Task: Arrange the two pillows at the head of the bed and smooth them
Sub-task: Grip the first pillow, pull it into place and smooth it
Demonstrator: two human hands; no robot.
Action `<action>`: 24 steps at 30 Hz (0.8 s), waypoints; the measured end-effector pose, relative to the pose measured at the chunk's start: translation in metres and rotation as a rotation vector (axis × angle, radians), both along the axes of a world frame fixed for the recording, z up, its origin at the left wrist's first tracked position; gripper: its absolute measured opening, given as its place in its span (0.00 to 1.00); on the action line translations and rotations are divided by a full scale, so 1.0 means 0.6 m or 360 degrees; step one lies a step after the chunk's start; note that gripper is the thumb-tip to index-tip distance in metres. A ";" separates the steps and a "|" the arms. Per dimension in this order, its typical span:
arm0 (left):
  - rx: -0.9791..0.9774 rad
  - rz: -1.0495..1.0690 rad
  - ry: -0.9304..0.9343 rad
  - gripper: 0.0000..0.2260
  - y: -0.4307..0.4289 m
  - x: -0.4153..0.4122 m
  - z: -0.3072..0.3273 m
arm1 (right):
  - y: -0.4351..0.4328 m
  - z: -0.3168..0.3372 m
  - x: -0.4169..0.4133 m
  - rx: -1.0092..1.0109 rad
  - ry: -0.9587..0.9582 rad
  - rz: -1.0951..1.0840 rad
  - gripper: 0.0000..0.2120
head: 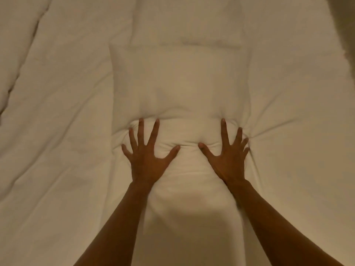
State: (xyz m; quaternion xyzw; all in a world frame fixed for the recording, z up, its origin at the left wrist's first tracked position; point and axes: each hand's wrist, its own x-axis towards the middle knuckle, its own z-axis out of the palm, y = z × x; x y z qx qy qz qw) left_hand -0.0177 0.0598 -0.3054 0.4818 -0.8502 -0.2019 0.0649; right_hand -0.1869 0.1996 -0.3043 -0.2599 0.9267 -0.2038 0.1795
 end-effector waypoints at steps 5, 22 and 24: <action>0.0040 0.0042 0.0083 0.45 -0.011 0.018 0.016 | -0.002 0.026 0.003 -0.0097 0.0013 0.0014 0.46; 0.0418 0.0409 0.0283 0.48 0.012 0.042 0.039 | 0.010 0.071 0.034 -0.0211 -0.0360 0.0036 0.51; 0.0408 0.0384 0.0292 0.47 0.012 0.042 0.039 | 0.006 0.066 0.042 -0.0141 -0.0311 0.0010 0.53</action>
